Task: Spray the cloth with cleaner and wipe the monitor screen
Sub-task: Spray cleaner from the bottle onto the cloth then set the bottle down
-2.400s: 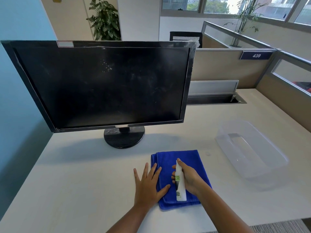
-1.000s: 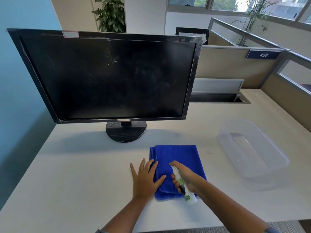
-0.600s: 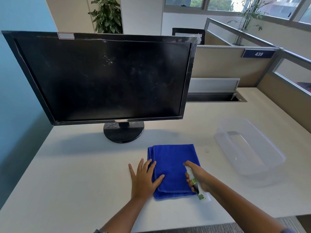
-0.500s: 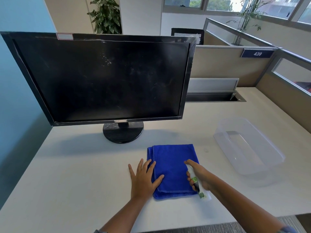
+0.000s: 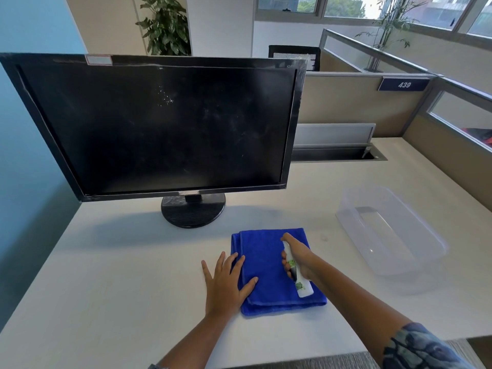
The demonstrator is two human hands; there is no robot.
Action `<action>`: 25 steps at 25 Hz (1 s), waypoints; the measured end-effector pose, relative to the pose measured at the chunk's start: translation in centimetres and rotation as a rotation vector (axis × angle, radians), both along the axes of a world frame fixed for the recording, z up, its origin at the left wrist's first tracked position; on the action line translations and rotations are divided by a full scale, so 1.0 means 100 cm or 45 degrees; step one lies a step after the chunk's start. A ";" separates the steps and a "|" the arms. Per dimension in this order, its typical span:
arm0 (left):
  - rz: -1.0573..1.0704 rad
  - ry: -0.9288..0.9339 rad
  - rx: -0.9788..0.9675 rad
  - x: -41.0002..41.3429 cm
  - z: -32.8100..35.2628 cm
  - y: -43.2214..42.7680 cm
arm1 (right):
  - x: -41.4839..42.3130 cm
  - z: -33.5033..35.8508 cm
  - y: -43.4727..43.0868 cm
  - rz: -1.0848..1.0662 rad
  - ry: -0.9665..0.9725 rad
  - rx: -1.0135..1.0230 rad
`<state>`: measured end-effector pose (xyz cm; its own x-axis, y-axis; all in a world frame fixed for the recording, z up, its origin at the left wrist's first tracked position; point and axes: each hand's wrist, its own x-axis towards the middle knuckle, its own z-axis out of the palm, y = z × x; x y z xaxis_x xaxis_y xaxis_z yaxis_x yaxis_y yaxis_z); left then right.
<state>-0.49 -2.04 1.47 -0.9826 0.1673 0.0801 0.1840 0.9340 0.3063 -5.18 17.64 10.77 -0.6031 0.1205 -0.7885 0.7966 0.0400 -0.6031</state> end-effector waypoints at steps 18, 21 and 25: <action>0.003 -0.032 -0.002 -0.001 -0.001 0.000 | 0.006 -0.006 -0.025 0.172 -0.051 -0.050; 0.001 -0.027 0.002 0.000 -0.002 -0.001 | 0.010 -0.007 -0.025 0.178 -0.093 -0.074; 0.002 -0.025 0.006 0.000 -0.001 -0.001 | 0.019 -0.009 -0.026 0.248 -0.118 -0.050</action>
